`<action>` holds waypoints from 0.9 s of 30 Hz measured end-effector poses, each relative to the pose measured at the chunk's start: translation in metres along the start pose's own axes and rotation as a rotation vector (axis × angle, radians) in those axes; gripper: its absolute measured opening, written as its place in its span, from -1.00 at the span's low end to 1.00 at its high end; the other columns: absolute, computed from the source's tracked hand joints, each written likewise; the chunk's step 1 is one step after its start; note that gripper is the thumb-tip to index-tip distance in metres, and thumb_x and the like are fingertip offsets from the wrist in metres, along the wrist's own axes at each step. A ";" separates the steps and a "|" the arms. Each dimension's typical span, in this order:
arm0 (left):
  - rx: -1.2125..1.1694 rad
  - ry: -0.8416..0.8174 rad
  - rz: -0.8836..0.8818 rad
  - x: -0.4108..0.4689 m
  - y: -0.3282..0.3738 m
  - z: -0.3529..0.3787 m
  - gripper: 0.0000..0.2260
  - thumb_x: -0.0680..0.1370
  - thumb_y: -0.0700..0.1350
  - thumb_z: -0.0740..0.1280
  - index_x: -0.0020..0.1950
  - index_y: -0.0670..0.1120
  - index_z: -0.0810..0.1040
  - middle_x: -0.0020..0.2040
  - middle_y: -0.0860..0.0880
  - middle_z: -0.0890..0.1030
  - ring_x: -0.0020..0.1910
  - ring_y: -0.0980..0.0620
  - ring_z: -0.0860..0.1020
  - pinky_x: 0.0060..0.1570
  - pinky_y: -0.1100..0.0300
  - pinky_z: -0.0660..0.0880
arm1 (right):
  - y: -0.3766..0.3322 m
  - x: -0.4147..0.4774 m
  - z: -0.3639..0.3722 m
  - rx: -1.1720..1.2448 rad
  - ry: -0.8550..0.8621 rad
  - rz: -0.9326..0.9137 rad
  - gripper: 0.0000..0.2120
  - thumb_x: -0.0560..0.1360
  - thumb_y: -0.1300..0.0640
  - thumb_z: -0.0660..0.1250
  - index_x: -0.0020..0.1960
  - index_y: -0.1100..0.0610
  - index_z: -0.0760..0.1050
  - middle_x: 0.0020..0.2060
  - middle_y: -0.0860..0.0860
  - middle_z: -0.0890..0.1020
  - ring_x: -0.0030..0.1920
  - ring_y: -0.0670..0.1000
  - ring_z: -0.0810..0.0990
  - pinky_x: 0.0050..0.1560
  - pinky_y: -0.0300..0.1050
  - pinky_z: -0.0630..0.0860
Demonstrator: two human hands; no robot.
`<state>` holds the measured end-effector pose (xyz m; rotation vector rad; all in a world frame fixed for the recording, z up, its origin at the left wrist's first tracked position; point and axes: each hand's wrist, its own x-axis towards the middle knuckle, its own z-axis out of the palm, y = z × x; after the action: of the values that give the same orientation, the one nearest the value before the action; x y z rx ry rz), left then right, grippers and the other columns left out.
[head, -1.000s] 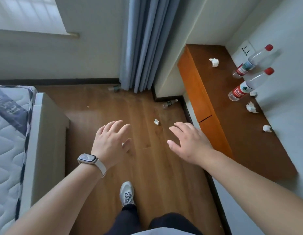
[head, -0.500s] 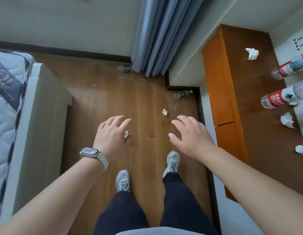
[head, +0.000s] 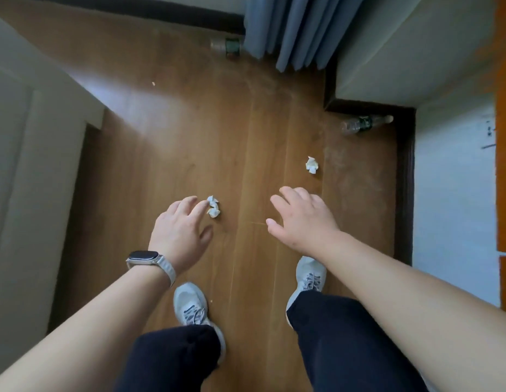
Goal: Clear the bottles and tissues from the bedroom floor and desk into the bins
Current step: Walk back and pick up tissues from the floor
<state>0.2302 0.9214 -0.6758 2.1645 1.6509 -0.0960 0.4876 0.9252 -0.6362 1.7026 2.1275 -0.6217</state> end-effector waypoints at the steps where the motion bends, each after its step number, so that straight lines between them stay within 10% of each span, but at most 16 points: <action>1: 0.007 -0.010 0.000 0.014 -0.002 0.026 -0.57 0.45 -0.03 0.41 0.30 -0.07 0.50 0.27 -0.15 0.54 0.21 -0.22 0.51 0.04 -0.05 0.50 | 0.010 0.019 0.021 -0.043 -0.004 -0.029 -0.53 0.55 -0.20 0.05 0.34 0.04 0.32 0.37 0.01 0.33 0.32 0.08 0.29 0.24 0.01 0.26; 15: 0.090 -0.326 -0.248 0.136 -0.077 0.314 -0.37 0.49 0.06 0.32 0.51 0.15 0.14 0.55 -0.08 0.09 0.40 -0.16 0.31 0.15 -0.03 0.45 | 0.159 0.216 0.173 -0.328 0.007 -0.218 -0.42 0.53 -0.27 0.09 0.46 -0.01 0.22 0.43 0.05 0.28 0.35 0.13 0.32 0.24 0.10 0.40; 22: 0.027 -0.233 -0.294 0.149 -0.091 0.354 -0.84 0.54 -0.17 0.21 0.10 -0.07 0.43 0.03 -0.11 0.41 -0.10 -0.13 0.46 -0.19 0.06 0.43 | 0.176 0.240 0.185 -0.179 0.056 -0.215 -0.43 0.53 -0.25 0.13 0.46 -0.01 0.24 0.43 0.01 0.29 0.37 0.11 0.29 0.28 0.09 0.37; 27: -0.090 -0.155 -0.234 0.168 -0.057 0.356 -0.78 0.57 -0.12 0.25 0.20 -0.07 0.51 -0.01 -0.07 0.42 -0.14 -0.13 0.50 -0.19 0.09 0.42 | 0.203 0.246 0.209 -0.230 0.012 -0.191 -0.44 0.52 -0.24 0.14 0.43 0.01 0.27 0.39 0.02 0.34 0.34 0.11 0.33 0.29 0.09 0.35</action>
<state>0.2949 0.9567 -1.0668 1.8425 1.7752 -0.2453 0.6302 1.0528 -0.9658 1.3974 2.2882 -0.3986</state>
